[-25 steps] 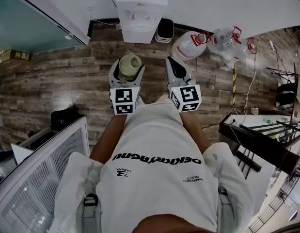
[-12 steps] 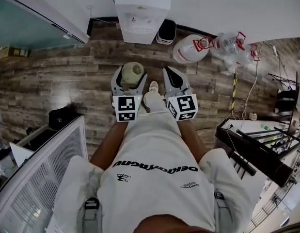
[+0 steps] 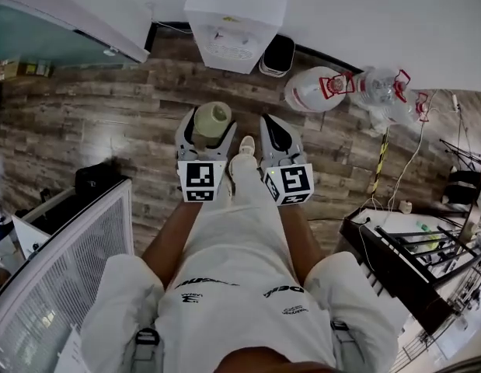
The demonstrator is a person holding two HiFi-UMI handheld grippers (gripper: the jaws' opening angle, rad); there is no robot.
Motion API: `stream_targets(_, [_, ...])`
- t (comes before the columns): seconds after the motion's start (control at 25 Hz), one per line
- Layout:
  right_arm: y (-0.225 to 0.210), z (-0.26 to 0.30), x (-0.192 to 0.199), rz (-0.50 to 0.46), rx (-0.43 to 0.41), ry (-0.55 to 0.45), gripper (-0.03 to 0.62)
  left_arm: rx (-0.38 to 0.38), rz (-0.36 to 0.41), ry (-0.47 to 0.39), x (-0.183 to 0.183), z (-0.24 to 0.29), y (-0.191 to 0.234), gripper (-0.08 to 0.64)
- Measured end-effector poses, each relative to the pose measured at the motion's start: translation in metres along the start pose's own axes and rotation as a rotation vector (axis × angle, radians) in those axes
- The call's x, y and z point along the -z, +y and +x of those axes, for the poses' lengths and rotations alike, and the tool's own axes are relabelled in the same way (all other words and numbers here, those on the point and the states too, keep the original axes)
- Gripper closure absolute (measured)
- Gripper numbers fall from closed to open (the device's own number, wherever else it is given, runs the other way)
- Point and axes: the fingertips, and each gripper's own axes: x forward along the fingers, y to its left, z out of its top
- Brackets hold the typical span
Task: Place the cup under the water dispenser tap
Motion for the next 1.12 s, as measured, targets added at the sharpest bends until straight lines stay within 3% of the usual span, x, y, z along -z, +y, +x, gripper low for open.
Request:
stream_targets(0.68, [-0.062, 0.078, 0.073, 0.025, -0.027, 0.027, 0.594, -0.052, 0.008, 0.001, 0.045, 0.112, 0.014, 0.189])
stream_targets(1.12, [-0.102, 0.112, 0.133, 0.048, 0.016, 0.073, 0.594, -0.091, -0.007, 0.013, 0.099, 0.171, 0.036, 0.189])
